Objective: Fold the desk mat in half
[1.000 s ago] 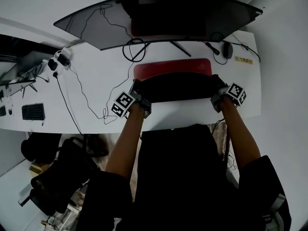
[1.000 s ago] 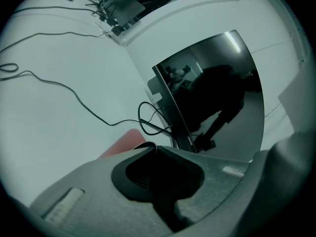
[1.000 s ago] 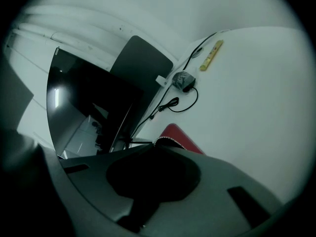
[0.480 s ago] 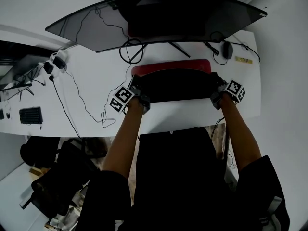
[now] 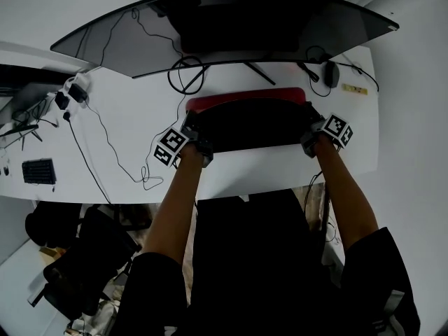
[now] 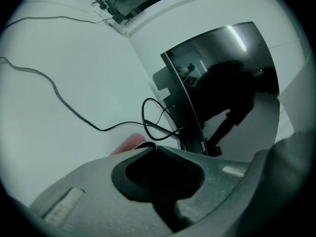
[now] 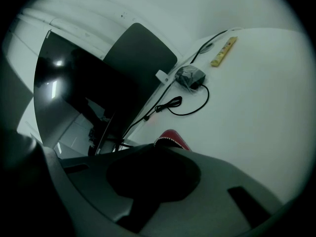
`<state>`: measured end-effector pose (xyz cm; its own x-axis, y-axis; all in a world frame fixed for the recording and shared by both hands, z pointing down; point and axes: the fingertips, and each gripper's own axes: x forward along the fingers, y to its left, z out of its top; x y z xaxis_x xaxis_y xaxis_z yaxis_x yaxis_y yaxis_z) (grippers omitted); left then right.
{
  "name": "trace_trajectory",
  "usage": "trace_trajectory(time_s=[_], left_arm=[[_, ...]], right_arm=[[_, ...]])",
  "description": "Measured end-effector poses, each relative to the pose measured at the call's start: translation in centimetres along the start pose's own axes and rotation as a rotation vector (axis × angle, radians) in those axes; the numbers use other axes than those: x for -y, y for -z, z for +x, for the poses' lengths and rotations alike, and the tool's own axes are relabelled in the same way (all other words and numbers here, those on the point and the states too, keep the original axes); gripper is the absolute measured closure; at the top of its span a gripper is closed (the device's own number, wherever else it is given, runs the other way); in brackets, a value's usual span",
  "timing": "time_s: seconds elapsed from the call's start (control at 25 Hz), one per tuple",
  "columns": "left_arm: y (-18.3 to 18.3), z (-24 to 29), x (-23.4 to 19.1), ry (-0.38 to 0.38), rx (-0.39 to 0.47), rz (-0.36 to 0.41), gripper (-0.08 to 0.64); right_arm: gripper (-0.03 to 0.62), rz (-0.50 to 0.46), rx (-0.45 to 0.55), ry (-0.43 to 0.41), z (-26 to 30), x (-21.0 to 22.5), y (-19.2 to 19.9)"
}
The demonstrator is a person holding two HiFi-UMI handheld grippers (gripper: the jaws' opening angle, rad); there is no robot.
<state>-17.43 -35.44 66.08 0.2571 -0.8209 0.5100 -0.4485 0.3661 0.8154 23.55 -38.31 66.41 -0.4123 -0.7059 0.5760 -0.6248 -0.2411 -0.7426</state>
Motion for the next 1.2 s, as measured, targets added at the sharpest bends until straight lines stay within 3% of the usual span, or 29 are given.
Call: trace_trajectory(time_s=[1.2], left_arm=[[-1.1,2.9,-1.6,-0.048,-0.047,0.046,0.529]], right_arm=[[0.572,-0.026,-0.024,0.041,3.9,0.5,-0.4]])
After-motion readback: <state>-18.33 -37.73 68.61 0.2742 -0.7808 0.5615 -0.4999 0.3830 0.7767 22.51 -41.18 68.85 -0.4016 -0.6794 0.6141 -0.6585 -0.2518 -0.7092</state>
